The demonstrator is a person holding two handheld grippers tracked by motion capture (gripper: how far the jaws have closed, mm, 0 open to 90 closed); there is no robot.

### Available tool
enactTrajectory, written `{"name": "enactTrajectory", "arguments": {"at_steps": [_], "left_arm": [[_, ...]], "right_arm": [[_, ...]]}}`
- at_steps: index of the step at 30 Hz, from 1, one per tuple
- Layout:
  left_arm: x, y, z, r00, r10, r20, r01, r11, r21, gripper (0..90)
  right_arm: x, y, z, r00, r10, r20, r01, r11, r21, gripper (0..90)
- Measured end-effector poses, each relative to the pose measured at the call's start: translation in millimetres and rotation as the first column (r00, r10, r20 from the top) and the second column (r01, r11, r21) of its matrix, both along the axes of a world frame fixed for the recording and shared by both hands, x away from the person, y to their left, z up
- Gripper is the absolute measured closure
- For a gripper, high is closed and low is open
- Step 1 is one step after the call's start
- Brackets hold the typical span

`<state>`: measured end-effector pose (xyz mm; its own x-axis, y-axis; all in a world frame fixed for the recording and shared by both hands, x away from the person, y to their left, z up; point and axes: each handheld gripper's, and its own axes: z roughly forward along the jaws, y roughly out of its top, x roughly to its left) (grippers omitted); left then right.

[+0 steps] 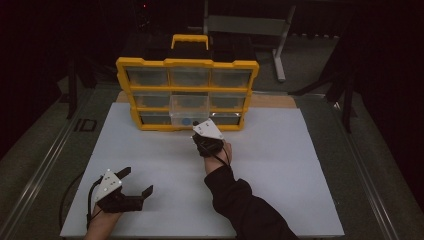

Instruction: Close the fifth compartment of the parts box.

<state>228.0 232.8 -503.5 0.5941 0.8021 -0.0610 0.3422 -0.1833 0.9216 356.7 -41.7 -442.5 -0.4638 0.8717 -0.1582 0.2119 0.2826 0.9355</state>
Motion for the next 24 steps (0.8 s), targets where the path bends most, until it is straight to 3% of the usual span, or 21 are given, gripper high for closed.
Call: {"name": "enactTrajectory", "arguments": {"at_steps": [24], "left_arm": [[-0.3,0.5,0.2,1.0,0.001,-0.001,-0.001,1.0,-0.003,0.0]], "right_arm": [[18.0,-2.0,5.9,0.9995,-0.023,-0.021,0.023,1.0,0.007,90.0]]}}
